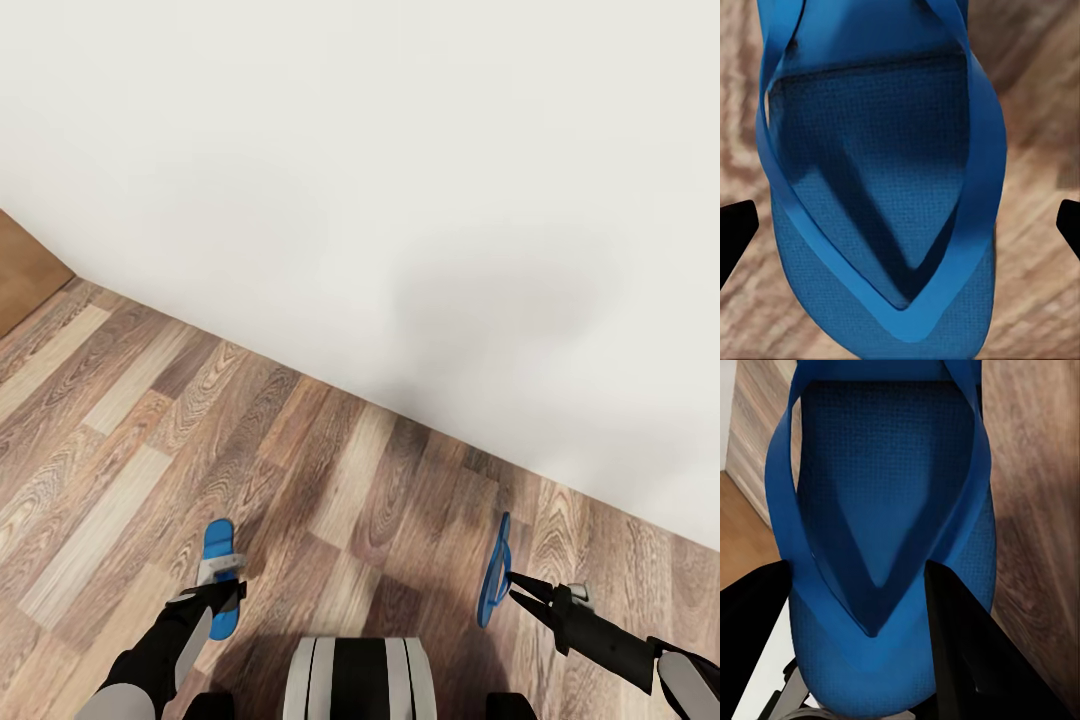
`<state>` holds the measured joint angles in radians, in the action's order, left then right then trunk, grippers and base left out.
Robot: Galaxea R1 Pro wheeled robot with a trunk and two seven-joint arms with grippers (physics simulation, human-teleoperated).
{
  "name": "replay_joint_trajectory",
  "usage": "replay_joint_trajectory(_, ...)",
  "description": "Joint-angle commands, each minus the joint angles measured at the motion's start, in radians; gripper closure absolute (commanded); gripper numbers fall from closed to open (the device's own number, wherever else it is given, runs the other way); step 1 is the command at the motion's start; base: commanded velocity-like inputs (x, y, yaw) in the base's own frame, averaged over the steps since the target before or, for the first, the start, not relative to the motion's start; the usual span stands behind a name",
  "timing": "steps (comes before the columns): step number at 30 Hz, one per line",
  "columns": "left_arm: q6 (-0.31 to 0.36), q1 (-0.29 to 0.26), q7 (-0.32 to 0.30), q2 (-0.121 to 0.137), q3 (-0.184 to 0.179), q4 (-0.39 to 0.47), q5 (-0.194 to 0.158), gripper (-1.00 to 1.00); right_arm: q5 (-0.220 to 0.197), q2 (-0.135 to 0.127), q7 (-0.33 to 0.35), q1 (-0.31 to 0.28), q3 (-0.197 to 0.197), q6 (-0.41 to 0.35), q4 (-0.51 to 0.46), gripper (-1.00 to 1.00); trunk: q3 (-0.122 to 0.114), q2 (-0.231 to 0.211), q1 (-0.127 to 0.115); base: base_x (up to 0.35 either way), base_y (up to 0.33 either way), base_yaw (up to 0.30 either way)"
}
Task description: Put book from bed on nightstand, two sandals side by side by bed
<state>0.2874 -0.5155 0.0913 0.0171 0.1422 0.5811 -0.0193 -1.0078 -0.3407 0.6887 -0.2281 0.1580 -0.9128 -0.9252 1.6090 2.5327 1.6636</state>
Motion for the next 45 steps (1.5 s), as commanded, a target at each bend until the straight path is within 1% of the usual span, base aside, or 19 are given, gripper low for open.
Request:
replay_joint_trajectory(1,0.006,0.000,0.002,-0.001,0.000,0.002,-0.002,-1.00,0.001,0.000,0.003,0.000,0.001,-0.005,0.000,1.00,0.001,0.000,0.000,0.000,0.000,0.000)
replay_joint_trajectory(9,0.006,0.000,0.002,-0.001,0.000,0.002,-0.002,-1.00,0.001,0.000,0.003,0.000,0.001,-0.005,0.000,1.00,0.001,0.000,0.000,0.000,0.000,0.000)
replay_joint_trajectory(10,0.006,0.000,0.002,-0.001,0.000,0.002,-0.002,1.00,0.001,0.000,0.003,0.000,0.001,-0.005,0.000,1.00,0.001,0.000,0.000,0.000,0.000,0.000)
replay_joint_trajectory(24,0.006,0.000,0.002,-0.002,-0.001,0.002,-0.001,1.00,0.001,0.000,0.003,0.000,0.001,-0.005,-0.002,1.00,0.001,0.000,0.000,0.000,0.000,0.000)
replay_joint_trajectory(28,0.007,0.000,0.002,-0.002,-0.001,0.002,-0.002,1.00,0.001,0.000,0.003,0.000,0.001,-0.005,-0.002,1.00,-0.015,-0.001,-0.002,0.000,0.000,0.000)
replay_joint_trajectory(33,0.007,0.000,0.002,-0.002,-0.001,0.002,-0.001,1.00,0.001,0.000,0.003,0.000,0.001,-0.005,-0.002,1.00,-0.015,-0.001,-0.002,0.000,0.000,0.000)
replay_joint_trajectory(45,0.010,0.000,0.001,-0.002,-0.001,0.002,-0.002,1.00,0.001,0.000,0.003,0.000,0.001,-0.005,-0.001,1.00,-0.061,-0.004,-0.007,0.000,0.000,0.000)
